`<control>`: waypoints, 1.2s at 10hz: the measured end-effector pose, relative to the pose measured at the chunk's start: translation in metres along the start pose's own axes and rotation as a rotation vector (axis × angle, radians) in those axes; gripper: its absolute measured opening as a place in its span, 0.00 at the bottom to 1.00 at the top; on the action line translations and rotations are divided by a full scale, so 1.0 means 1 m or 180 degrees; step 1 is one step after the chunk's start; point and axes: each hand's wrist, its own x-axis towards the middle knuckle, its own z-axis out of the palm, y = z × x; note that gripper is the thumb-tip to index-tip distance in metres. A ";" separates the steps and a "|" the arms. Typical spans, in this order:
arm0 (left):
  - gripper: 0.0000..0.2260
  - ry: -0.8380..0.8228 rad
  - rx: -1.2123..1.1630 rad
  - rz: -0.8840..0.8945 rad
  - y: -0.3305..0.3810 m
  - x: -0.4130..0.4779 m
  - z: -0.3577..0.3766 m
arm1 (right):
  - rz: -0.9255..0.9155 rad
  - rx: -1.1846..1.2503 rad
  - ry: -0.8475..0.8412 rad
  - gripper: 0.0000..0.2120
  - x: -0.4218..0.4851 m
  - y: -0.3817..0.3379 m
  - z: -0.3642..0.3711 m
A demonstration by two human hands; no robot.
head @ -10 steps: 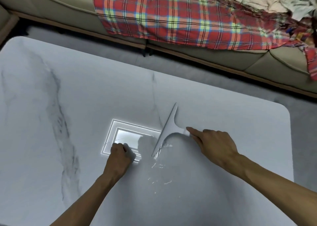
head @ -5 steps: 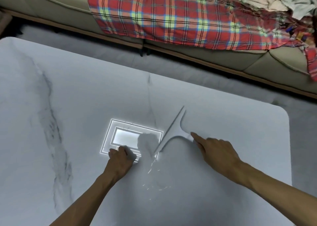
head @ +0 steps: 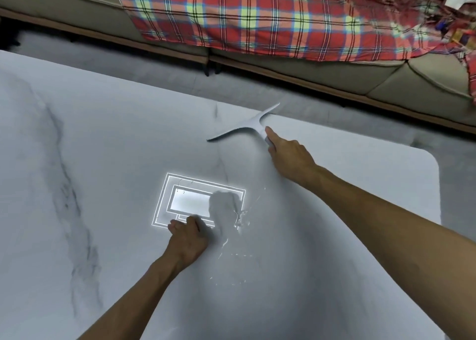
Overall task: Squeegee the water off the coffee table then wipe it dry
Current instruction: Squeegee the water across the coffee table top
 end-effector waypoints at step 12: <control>0.12 -0.0174 -0.0289 0.0728 -0.046 -0.006 -0.012 | 0.0580 0.0244 0.0306 0.19 -0.042 0.000 -0.011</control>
